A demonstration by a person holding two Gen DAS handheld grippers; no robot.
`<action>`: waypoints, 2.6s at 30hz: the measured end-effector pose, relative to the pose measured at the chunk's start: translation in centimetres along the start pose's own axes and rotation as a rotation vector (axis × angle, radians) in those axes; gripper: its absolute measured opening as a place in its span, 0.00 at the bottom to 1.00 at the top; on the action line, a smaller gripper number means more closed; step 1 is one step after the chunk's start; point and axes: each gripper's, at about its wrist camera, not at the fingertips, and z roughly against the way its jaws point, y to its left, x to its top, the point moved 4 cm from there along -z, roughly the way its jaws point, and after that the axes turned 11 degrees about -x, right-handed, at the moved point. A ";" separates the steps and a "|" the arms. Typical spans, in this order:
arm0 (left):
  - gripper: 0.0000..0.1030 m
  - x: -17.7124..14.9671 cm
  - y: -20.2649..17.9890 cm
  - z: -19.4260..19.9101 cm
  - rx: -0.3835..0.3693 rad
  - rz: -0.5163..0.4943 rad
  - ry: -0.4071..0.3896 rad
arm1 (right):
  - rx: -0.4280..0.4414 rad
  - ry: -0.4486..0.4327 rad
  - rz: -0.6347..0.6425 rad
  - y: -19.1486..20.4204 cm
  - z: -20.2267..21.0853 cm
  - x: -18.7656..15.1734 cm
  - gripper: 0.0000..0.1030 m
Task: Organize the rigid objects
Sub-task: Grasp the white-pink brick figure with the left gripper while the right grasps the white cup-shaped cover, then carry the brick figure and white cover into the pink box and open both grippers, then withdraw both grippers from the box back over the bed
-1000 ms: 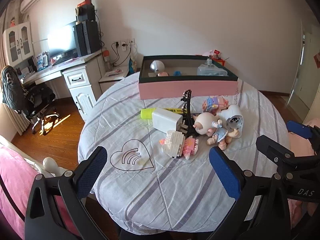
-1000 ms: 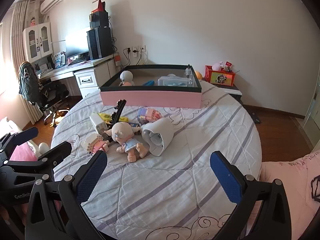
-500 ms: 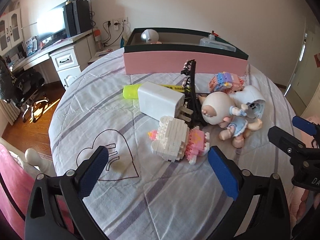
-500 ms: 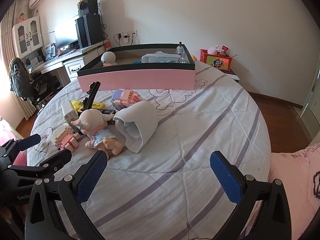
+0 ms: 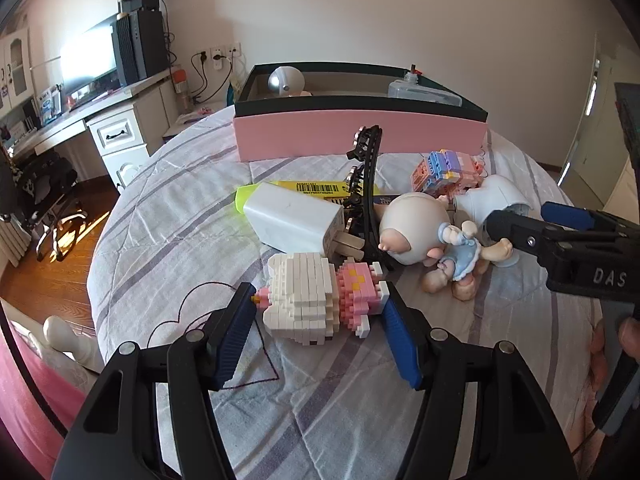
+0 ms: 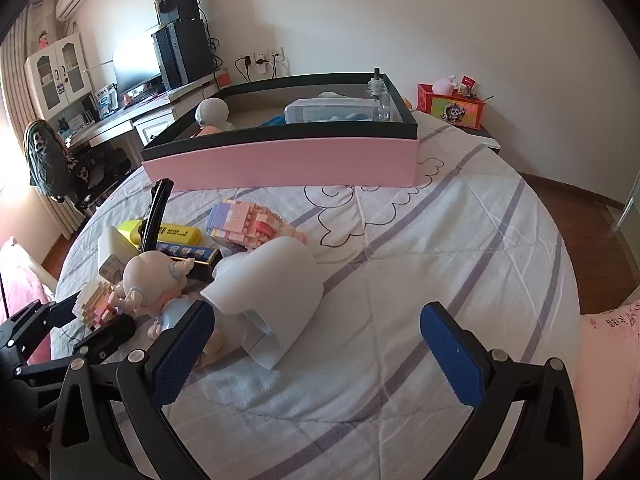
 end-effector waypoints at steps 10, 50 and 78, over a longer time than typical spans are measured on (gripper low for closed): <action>0.61 -0.1 0.7 0.3 -0.009 0.017 0.000 | 0.150 0.057 0.038 1.9 -2.3 1.0 0.61; 0.61 22.9 -0.1 -4.5 -0.064 -0.170 -0.071 | 0.105 -0.158 0.150 1.8 -2.0 17.5 0.61; 0.93 25.7 4.7 -12.3 0.017 -0.048 0.043 | 0.060 0.036 0.075 1.1 -12.6 22.6 0.80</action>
